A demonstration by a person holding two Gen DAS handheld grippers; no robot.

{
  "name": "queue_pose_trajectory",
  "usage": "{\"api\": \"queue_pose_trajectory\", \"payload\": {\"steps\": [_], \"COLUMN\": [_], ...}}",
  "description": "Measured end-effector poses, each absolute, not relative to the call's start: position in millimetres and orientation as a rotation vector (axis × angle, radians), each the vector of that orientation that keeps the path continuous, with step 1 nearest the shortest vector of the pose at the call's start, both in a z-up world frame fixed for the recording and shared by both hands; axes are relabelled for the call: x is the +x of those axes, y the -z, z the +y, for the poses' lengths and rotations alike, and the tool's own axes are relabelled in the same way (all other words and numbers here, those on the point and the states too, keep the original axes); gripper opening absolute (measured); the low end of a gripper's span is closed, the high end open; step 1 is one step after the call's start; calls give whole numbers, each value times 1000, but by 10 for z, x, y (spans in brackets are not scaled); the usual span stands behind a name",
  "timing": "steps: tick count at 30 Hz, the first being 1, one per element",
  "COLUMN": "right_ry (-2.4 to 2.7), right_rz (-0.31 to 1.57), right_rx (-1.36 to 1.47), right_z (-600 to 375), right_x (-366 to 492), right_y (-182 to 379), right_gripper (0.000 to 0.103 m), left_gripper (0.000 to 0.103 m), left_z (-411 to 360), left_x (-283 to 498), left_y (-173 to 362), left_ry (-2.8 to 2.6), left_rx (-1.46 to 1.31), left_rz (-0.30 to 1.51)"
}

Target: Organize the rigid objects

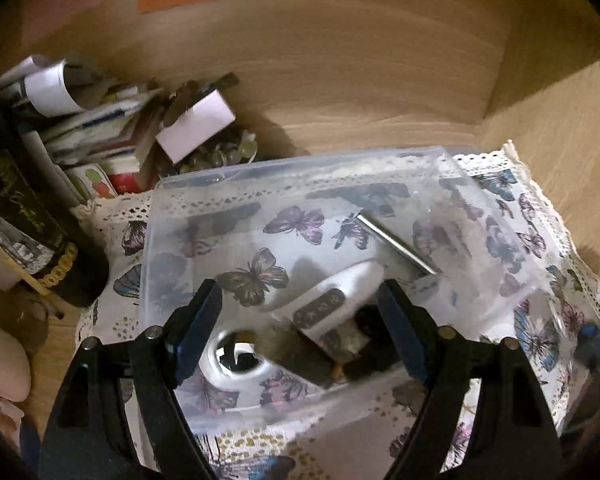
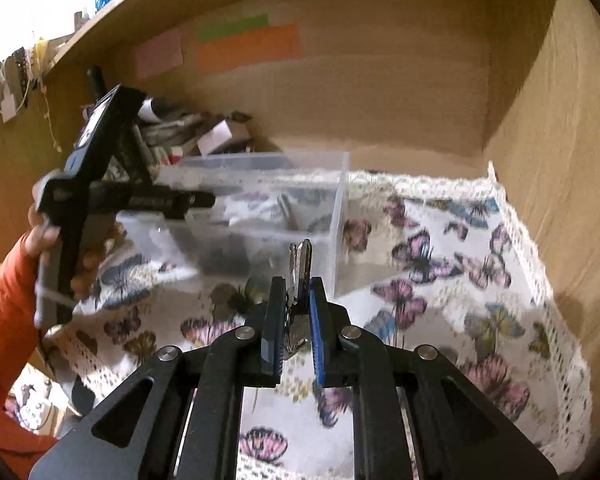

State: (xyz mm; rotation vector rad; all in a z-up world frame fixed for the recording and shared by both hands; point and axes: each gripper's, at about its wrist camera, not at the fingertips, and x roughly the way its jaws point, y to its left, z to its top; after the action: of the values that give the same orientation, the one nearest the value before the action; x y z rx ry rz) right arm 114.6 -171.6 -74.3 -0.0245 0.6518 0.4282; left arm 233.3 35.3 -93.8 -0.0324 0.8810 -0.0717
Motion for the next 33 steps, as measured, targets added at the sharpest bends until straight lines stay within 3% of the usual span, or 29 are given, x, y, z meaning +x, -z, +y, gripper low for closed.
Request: {"api": "queue_pose_trajectory", "payload": {"steps": [2,9,21,25,30,33], "right_ry": [-427,-419,-434,-438,-442,-446], "right_rz": [631,582,545,551,557,564], "right_rx": [-33,-49,-67,-62,-66,-63], "right_z": [-1691,-1635,-1563,-1567,-1561,-1561], "right_x": [1184,1358,1499,1529,1567,1600], "right_y": [689,528,400,407,425,440], "right_gripper": [10,10,10,10,10,10], "left_gripper": [88,92,91,79,75,53], "left_z": [322,137,-294,-478,-596,-671], "left_x": [2209,1788,1670,1766,1880,1887], "left_y": [849,672,1162,1379,1506,1526], "left_ry": [79,121,228,264,309,324], "left_rx": [-22,27,26,63,61,101], "left_rz": [847,767,894,960,1000,991]}}
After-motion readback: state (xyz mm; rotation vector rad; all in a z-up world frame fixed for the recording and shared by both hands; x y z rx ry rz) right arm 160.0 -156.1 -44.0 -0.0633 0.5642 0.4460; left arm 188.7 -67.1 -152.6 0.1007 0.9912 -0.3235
